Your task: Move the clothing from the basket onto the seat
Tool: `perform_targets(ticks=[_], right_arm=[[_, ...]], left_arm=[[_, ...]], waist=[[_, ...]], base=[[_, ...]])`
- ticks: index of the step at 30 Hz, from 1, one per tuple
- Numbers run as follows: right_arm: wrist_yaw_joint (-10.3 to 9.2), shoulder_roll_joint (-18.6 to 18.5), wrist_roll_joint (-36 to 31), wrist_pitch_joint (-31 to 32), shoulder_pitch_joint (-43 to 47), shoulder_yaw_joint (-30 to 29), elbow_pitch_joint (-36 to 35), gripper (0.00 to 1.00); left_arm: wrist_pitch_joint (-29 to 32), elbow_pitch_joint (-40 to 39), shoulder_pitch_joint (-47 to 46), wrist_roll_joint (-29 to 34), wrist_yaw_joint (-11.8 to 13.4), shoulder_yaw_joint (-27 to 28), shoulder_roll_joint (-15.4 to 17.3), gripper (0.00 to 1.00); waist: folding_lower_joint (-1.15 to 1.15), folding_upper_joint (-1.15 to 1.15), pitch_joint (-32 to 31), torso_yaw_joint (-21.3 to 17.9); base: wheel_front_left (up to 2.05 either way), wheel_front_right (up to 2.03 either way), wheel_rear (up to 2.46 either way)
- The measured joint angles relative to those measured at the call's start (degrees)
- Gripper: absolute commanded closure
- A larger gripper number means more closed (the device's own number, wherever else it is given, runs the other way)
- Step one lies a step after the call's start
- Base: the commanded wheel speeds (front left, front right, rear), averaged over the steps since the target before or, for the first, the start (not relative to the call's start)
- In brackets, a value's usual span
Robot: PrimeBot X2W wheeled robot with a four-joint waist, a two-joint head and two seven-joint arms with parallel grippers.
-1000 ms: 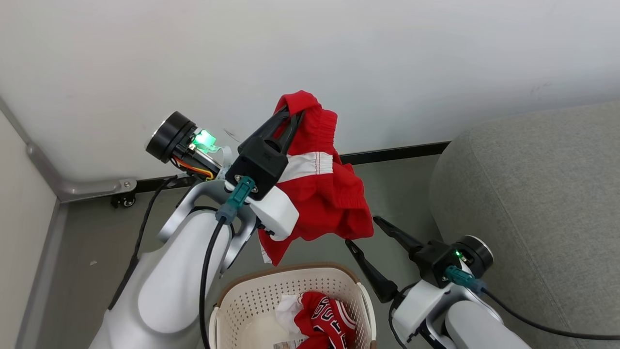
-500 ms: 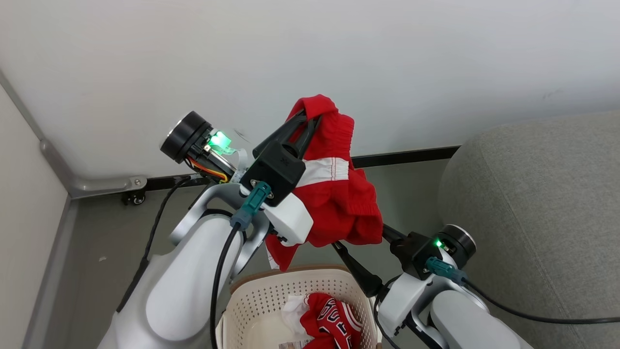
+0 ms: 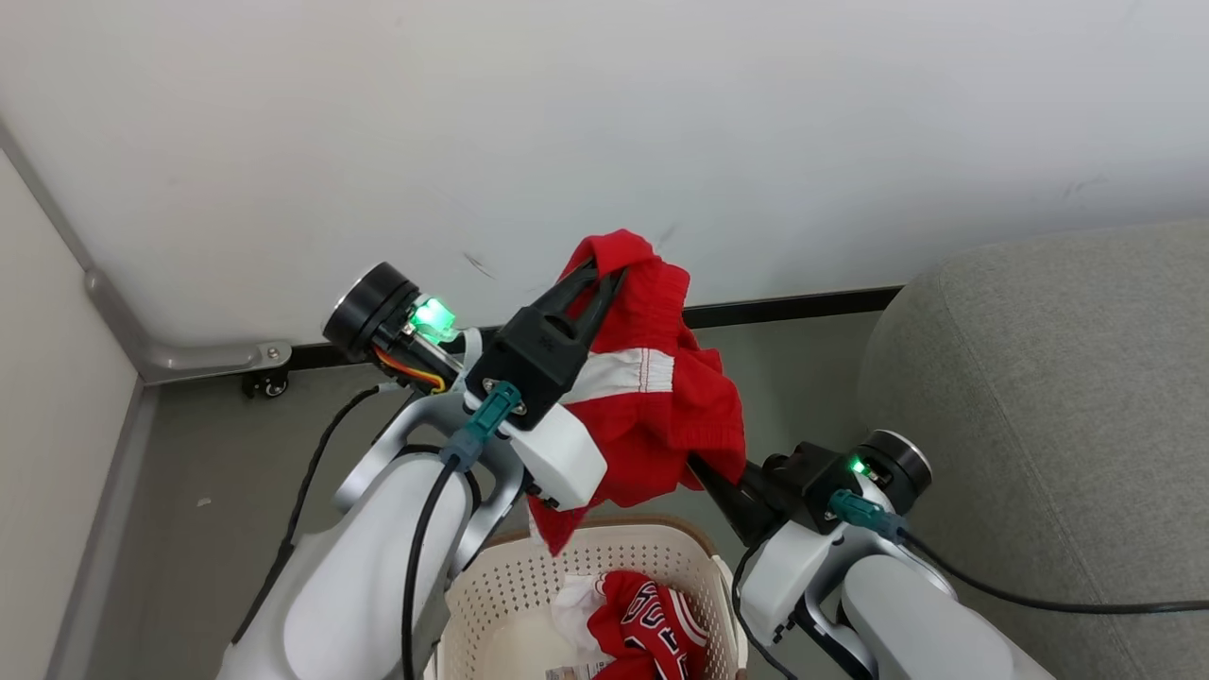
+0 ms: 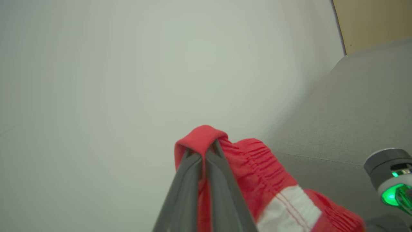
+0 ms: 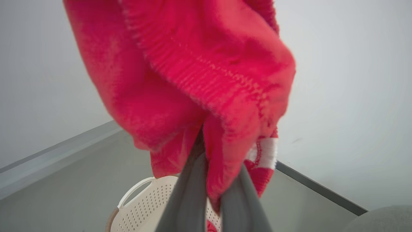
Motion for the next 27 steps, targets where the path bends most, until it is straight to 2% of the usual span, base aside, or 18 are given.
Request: perform_targets(ticks=[16, 27], right_arm=[[0.00, -2.20, 6.02, -0.49, 2.61, -6.86, -0.98, 1.00], [0.00, -3.49, 12.05, -0.51, 4.63, -12.84, -8.06, 1.00]], left_arm=[[-1.05, 4.77, 7.63, -3.28, 2.72, 4.47, 1.82, 1.00], [-4.08, 6.81, 11.89, -6.71, 3.52, 5.80, 0.45, 1.00]], waist=[[0.00, 0.00, 0.20, -2.12], [0.00, 0.00, 0.55, -4.66]], base=[[0.00, 0.00, 0.00], [0.00, 0.00, 0.00]])
